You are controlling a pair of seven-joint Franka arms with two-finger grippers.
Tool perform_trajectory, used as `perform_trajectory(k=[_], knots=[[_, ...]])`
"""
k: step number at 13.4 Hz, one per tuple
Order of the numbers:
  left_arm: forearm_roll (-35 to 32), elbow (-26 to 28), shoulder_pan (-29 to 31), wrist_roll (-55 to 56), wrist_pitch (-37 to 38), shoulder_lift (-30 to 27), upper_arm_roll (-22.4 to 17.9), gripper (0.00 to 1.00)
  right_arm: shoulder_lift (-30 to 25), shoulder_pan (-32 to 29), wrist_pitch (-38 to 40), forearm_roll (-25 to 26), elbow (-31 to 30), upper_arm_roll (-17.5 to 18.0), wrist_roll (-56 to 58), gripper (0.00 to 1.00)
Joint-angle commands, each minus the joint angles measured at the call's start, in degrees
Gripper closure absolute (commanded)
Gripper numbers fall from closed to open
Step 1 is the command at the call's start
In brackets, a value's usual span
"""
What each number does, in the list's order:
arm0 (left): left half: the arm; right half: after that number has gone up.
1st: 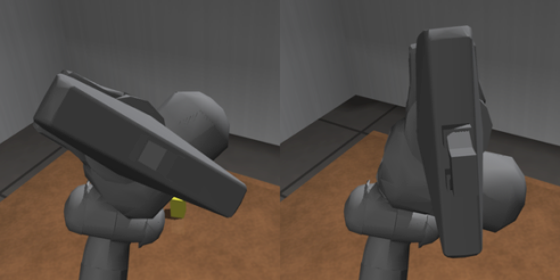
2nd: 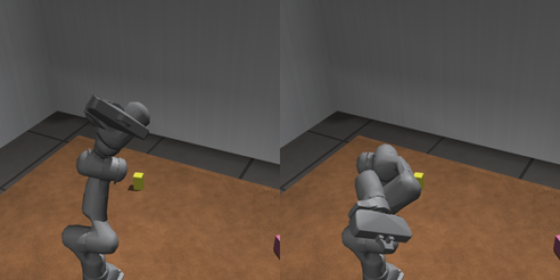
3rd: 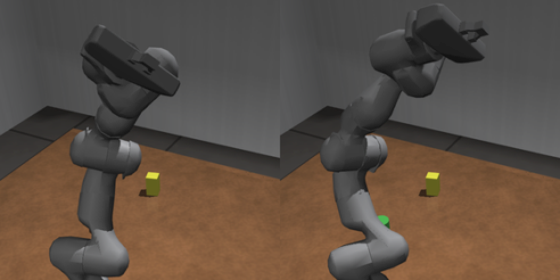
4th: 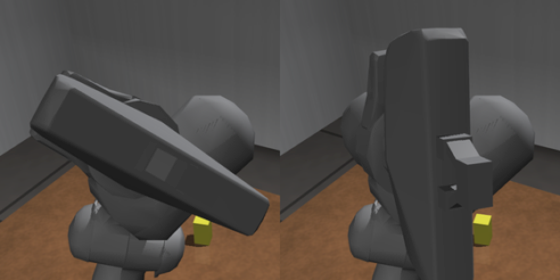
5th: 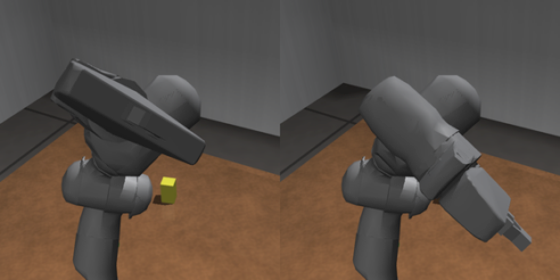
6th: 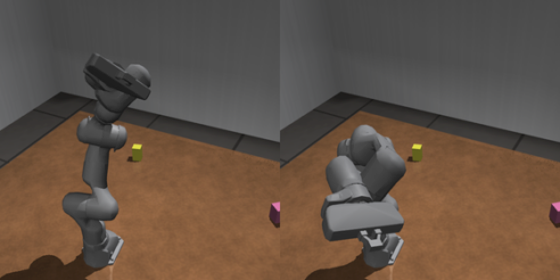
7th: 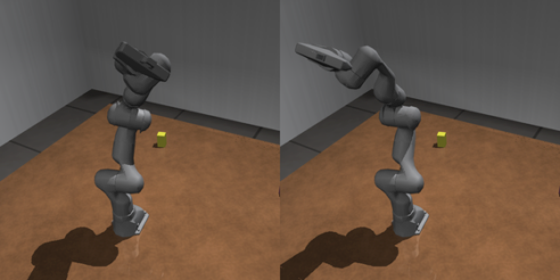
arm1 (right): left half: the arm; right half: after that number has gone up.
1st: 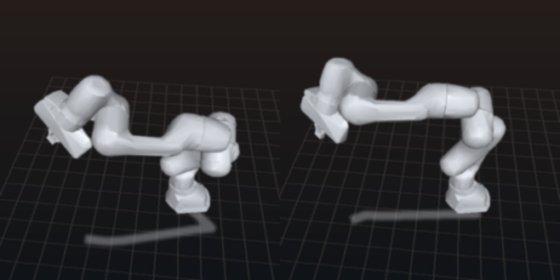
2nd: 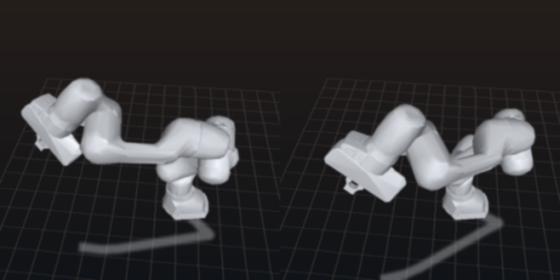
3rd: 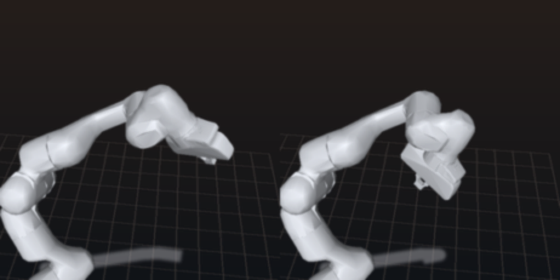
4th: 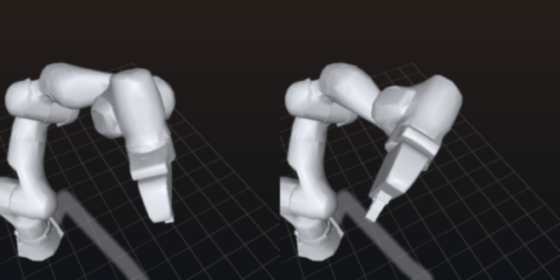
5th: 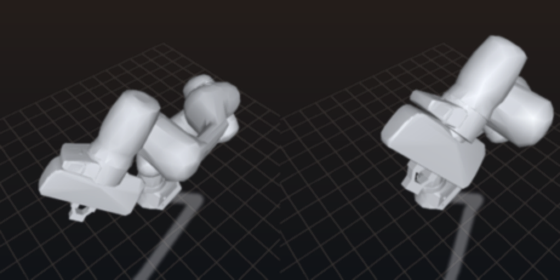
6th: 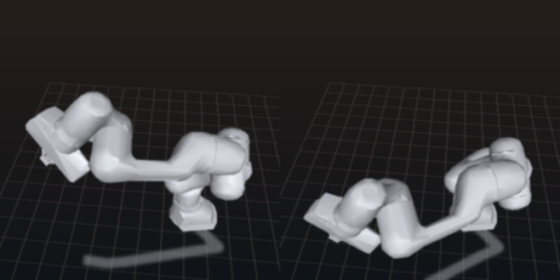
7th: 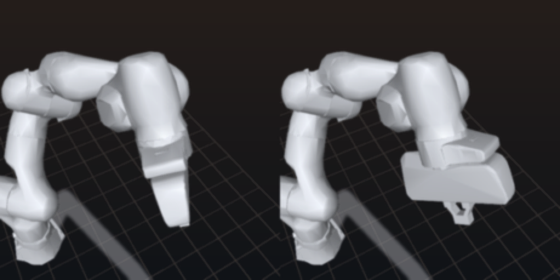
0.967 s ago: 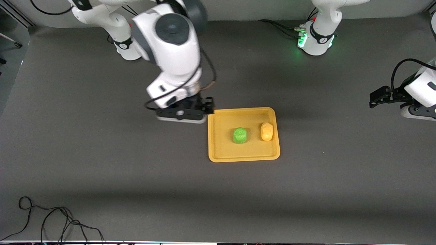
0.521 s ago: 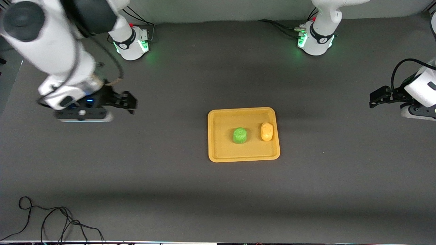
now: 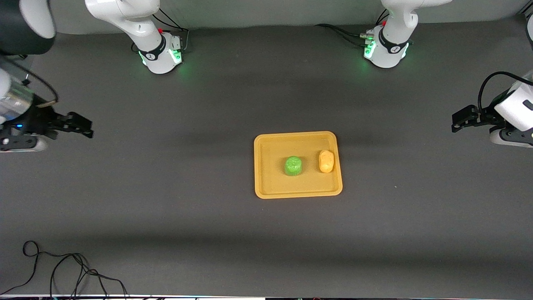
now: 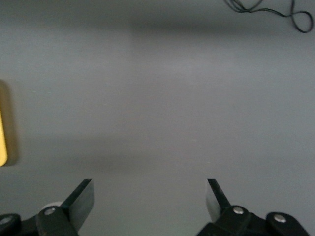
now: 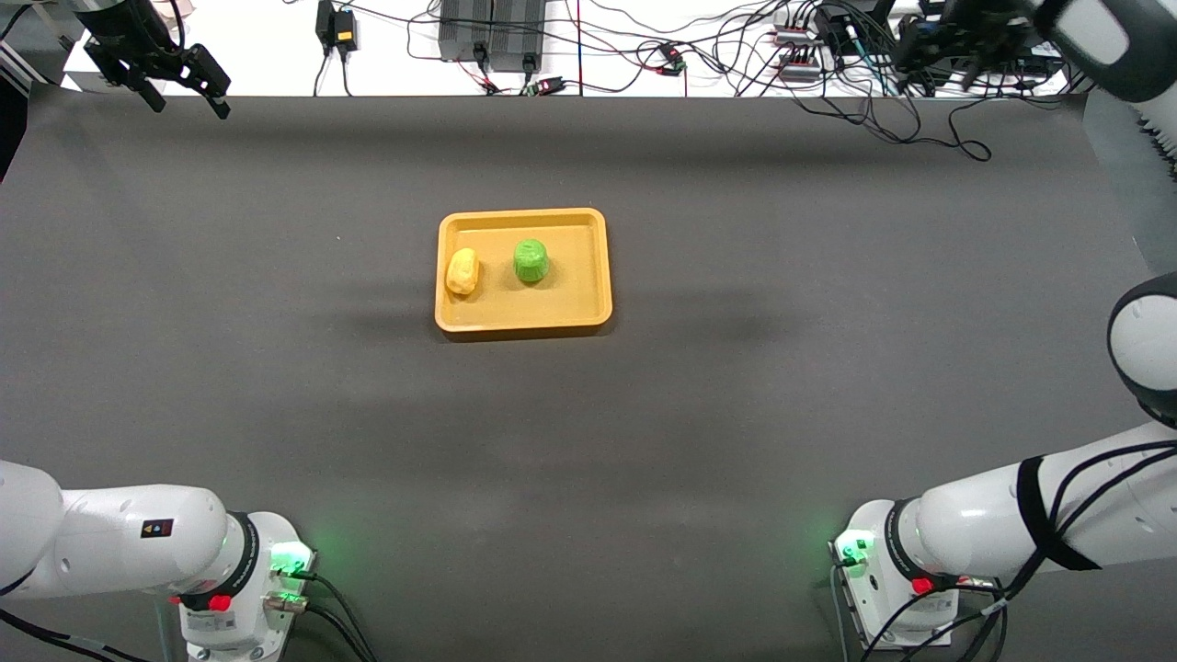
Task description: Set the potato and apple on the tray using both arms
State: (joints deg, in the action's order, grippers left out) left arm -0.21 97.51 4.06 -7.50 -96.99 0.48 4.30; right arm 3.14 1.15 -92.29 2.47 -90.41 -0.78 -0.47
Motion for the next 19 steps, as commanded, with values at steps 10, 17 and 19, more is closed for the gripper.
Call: perform_trajectory(k=[10,17,19], knots=[[-0.3,-0.2,0.2,-0.8,1.1,-0.9,0.3,0.0,-1.5,-2.6,-0.7,-2.1,-0.5,0.5,1.4,0.0],[-0.3,-0.5,0.2,-0.8,1.1,-0.9,0.3,0.0,-1.5,-2.8,-0.7,-4.8,-0.5,0.2,1.6,0.0],[-0.3,-0.5,0.2,-0.8,1.1,-0.9,0.3,0.0,-1.5,-2.8,0.6,-4.8,-0.5,0.2,1.7,0.0]])
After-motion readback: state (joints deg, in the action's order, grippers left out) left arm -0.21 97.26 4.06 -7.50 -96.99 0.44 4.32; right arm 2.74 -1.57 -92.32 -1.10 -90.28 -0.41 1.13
